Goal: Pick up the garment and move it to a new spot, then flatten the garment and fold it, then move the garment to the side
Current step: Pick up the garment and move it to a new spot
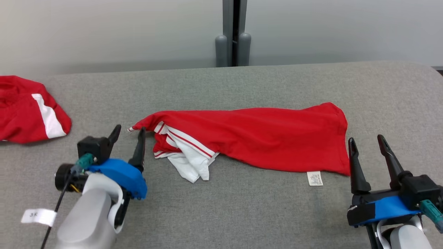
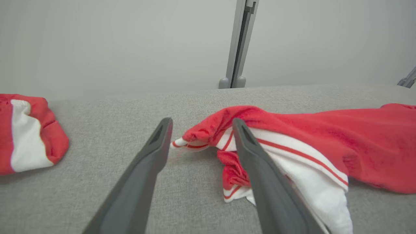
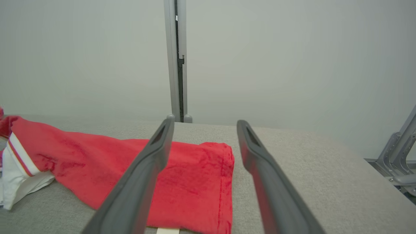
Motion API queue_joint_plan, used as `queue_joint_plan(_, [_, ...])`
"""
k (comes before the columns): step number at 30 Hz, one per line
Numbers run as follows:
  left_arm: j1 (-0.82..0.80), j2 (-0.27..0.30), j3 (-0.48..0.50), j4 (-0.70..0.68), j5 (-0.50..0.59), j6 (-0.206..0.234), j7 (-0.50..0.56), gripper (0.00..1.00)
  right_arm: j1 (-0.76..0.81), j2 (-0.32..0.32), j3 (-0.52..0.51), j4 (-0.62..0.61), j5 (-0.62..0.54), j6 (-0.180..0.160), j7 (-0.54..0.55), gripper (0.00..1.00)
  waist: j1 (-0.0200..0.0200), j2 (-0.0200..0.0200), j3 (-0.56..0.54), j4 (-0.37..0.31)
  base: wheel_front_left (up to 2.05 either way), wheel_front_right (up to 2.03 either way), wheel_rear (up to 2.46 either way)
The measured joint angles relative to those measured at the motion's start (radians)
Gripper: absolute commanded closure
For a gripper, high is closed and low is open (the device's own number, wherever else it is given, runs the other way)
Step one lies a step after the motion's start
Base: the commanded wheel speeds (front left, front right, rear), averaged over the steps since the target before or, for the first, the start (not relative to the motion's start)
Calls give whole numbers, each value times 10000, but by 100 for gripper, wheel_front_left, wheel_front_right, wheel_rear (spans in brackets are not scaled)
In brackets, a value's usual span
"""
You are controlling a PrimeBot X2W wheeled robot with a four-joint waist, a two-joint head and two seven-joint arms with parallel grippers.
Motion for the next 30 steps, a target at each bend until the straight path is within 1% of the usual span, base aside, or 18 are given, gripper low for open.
queue_joint_plan(2, [465, -107, 13, -73, -8, 58, -88, 0, 64, 2, 79, 33, 0, 0, 0, 0, 0, 0, -165, 101, 0, 0, 0])
queue_joint_plan(6, [1350, -301, 268, -569, -86, 351, -194, 0, 352, 0, 148, 113, 6, 0, -2, 0, -1, 0, -511, 268, 0, 0, 0])
queue_joint_plan(9, [2152, -454, 717, -1488, -63, 577, -205, 0, 620, 2, 211, 146, 90, 0, 0, 0, -2, 0, -800, 388, 0, 0, 0])
queue_joint_plan(12, [3098, -700, 1202, -2468, 58, 851, -205, 0, 997, -4, 433, 261, 207, 0, 0, 0, -2, 0, -1077, 463, 0, 0, 0])
queue_joint_plan(14, [3770, -924, 1461, -3053, 198, 949, -205, 0, 1249, 10, 568, 297, 320, 0, -2, 0, -3, 0, -1209, 485, 0, 0, 0])
queue_joint_plan(17, [4478, -1139, 1641, -3682, 504, 986, -205, 0, 1468, 6, 637, 343, 466, 0, 0, 0, -2, 0, -1307, 534, 0, 0, 0])
queue_joint_plan(23, [5338, -1338, 2313, -4638, 903, 1081, -207, 0, 1660, 6, 815, 349, 675, 0, 0, 0, -3, 0, -1365, 557, 0, 0, 0])
queue_joint_plan(26, [5683, -1461, 2548, -4947, 1093, 1081, -205, 0, 1660, 6, 865, 357, 713, 0, 0, 0, -3, 0, -1338, 524, 0, 0, 0])
queue_joint_plan(30, [5941, -1532, 2823, -5018, 1279, 1070, -207, 0, 1650, 6, 897, 403, 713, 0, 0, 0, -2, 0, -1298, 491, 0, 0, 0])
